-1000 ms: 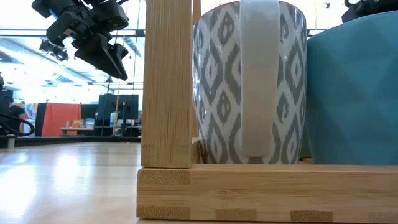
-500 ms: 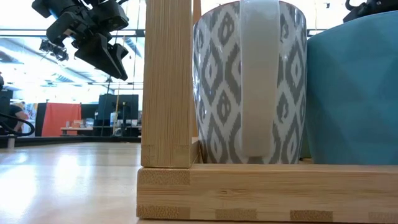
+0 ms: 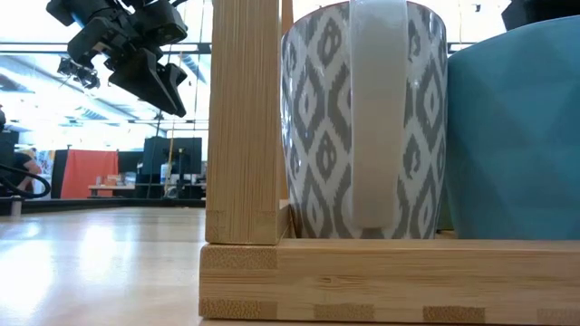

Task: Place coffee mugs
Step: Return to Home Position

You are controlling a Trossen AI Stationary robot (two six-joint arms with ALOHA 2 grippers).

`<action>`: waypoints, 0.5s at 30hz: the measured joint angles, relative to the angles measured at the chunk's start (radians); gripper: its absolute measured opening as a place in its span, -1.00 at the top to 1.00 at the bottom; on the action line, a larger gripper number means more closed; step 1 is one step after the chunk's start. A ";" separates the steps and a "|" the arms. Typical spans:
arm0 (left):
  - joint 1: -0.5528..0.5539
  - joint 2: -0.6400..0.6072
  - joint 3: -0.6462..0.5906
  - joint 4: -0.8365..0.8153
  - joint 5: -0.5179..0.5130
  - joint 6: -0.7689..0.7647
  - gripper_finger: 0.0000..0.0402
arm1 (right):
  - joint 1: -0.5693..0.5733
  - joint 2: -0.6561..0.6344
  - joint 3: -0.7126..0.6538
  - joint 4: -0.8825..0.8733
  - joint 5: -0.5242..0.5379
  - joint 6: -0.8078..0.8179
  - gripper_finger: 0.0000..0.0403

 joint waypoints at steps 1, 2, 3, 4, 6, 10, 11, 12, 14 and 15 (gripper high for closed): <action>0.000 0.000 0.000 0.000 0.000 0.000 0.35 | 0.000 0.000 0.015 -0.017 0.001 0.000 0.43; 0.000 0.000 0.000 0.000 0.000 0.000 0.35 | 0.000 0.000 0.032 -0.033 0.006 0.000 0.43; 0.000 0.000 0.000 0.001 0.000 0.000 0.35 | 0.000 0.000 0.050 -0.051 0.012 0.000 0.43; 0.000 0.000 0.000 0.001 0.000 0.000 0.35 | 0.000 0.000 0.069 -0.069 0.022 0.000 0.43; 0.000 0.000 0.000 0.007 0.000 0.000 0.35 | -0.001 0.000 0.110 -0.105 0.044 -0.005 0.43; -0.001 0.000 0.000 0.087 0.000 -0.008 0.35 | -0.017 0.000 0.198 -0.132 0.130 -0.077 0.43; -0.002 0.000 0.000 0.118 0.000 -0.021 0.35 | -0.026 0.000 0.219 -0.130 0.155 -0.101 0.43; -0.002 0.000 0.000 0.154 0.000 -0.029 0.35 | -0.037 0.000 0.242 -0.126 0.176 -0.121 0.43; -0.002 0.000 0.000 0.225 0.001 -0.045 0.35 | -0.065 0.000 0.286 -0.110 0.219 -0.156 0.43; -0.002 0.000 0.000 0.257 0.001 -0.047 0.35 | -0.083 -0.001 0.307 -0.097 0.242 -0.174 0.43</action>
